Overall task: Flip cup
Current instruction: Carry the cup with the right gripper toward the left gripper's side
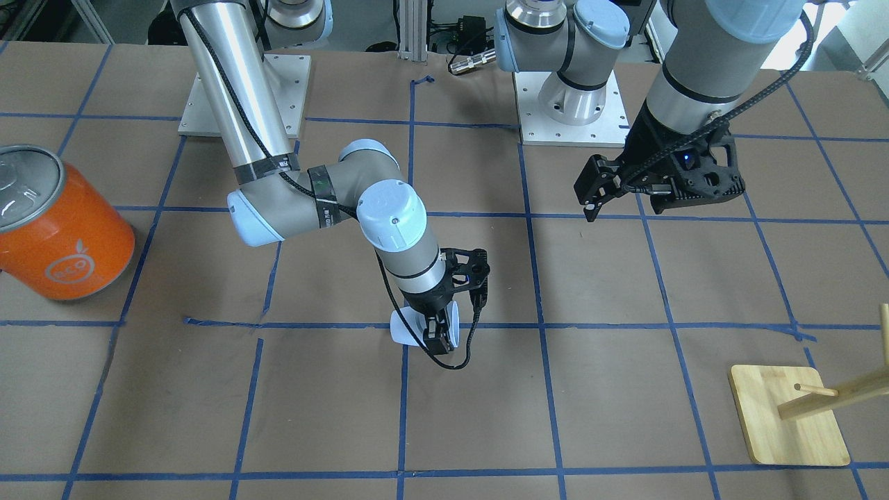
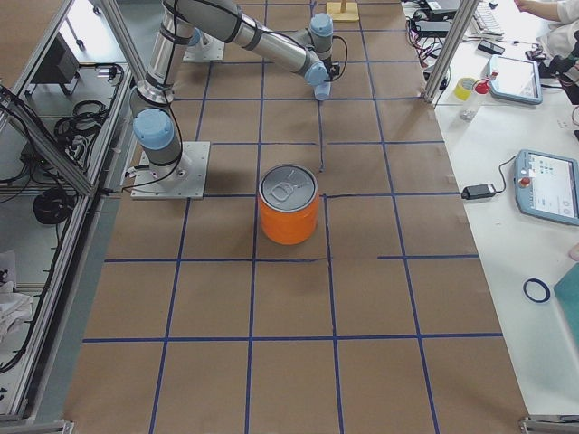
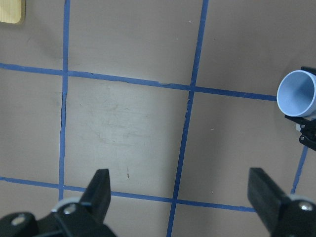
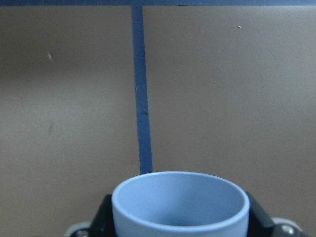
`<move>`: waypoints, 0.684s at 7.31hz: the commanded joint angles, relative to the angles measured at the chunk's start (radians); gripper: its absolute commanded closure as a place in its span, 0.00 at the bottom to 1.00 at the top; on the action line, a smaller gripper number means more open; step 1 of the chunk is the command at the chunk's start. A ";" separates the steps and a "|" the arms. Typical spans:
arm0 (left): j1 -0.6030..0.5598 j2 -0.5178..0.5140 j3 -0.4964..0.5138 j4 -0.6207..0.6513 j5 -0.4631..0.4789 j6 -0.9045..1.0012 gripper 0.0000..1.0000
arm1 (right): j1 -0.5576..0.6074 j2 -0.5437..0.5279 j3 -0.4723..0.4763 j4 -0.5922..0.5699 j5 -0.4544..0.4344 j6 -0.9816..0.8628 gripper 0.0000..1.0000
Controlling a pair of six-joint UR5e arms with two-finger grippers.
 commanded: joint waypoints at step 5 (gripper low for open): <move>-0.003 -0.032 -0.004 0.025 -0.054 0.017 0.00 | 0.004 -0.040 -0.004 -0.003 -0.008 0.147 0.00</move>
